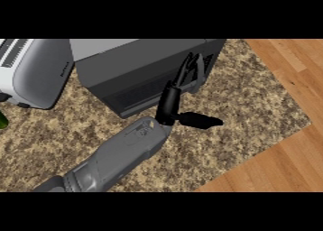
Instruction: Pick up the milk, place it into the microwave and close the microwave
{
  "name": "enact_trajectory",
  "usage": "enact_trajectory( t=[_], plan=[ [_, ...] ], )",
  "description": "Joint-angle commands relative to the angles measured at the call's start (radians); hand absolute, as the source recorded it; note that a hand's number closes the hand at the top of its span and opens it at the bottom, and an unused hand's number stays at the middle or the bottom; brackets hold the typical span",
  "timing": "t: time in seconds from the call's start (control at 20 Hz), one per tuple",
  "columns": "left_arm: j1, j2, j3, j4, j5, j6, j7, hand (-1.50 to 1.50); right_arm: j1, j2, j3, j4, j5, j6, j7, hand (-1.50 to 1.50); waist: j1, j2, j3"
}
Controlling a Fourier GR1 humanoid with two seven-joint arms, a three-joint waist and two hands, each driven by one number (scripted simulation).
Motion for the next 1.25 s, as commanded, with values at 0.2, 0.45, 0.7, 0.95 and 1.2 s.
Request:
enact_trajectory(
  t=[0.2, 0.45, 0.7, 0.95, 1.2],
  plan=[
    [-0.058, -0.009, 0.022, 0.056, 0.054, 0.002, 0.016, -1.50, -0.010, -0.021, 0.001, 0.007, -0.042, 0.017, 0.022, -1.50, -0.009, 0.003, 0.001],
    [-0.044, -0.009, 0.029, 0.072, 0.109, -0.041, 0.060, 1.50, -0.028, -0.026, 0.003, 0.000, -0.052, 0.009, 0.030, -1.50, -0.006, 0.017, 0.000],
    [-0.088, 0.043, -0.029, 0.178, 0.022, 0.028, 0.068, -1.50, -0.015, -0.035, 0.005, -0.002, -0.067, 0.019, 0.043, -1.50, 0.008, -0.002, 0.015],
    [-0.092, 0.080, -0.046, 0.243, 0.005, 0.087, 0.114, -1.50, -0.006, -0.047, -0.008, -0.007, -0.074, 0.008, 0.052, -1.50, 0.044, -0.012, 0.016],
    [-0.124, 0.067, -0.061, 0.263, 0.002, 0.087, 0.144, -1.50, -0.007, -0.055, -0.026, -0.012, -0.084, -0.006, 0.055, -1.50, 0.060, -0.011, 0.015]
  ],
)
